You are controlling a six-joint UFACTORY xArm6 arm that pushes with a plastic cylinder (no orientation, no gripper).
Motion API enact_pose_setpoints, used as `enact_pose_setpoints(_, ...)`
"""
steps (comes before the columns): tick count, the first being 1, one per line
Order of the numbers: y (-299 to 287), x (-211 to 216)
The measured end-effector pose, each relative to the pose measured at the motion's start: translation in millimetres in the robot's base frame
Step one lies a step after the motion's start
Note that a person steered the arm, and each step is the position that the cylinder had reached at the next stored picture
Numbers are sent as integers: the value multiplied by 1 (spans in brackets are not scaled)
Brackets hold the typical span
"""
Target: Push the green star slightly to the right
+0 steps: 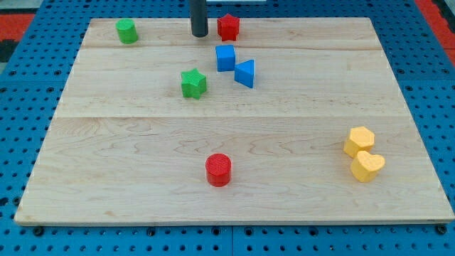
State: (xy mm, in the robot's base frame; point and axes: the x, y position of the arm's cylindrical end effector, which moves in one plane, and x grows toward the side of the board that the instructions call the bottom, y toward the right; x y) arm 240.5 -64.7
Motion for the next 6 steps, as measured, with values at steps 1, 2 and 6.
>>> enact_pose_setpoints(1,-50,25)
enact_pose_setpoints(2,-83,75)
enact_pose_setpoints(6,106,190)
